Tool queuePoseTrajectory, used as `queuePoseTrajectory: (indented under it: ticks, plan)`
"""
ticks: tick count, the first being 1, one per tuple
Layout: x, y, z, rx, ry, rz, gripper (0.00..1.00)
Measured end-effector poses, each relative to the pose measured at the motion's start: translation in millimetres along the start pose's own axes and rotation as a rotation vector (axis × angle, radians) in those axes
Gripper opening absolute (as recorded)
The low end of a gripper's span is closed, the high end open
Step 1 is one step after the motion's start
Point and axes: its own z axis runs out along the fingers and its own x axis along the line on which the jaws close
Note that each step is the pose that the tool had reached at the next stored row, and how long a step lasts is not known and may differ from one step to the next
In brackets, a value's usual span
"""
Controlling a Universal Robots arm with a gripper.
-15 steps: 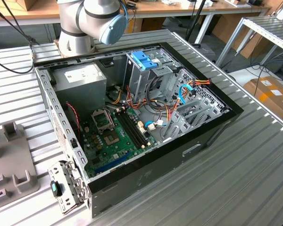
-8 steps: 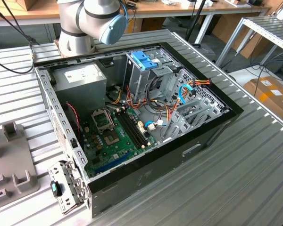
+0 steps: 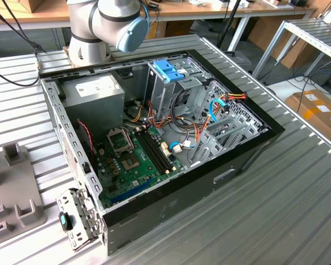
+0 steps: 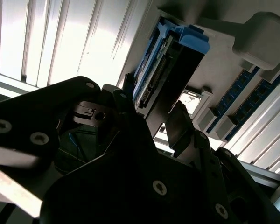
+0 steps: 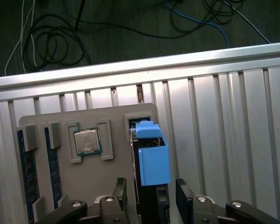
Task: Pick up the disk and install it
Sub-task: 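Pick up the disk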
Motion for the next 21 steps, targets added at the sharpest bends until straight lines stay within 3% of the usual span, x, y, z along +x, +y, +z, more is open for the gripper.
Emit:
queuePoseTrajectory:
  ticks: [12,14,21]
  plan:
    - [0.0,0.0,0.0,0.0000,-0.0002,-0.005,0.54]
    - [0.0,0.0,0.0,-0.0001,-0.0001,-0.006,0.40]
    - [0.0,0.0,0.0,0.0000,-0.0003,-0.008,0.36]
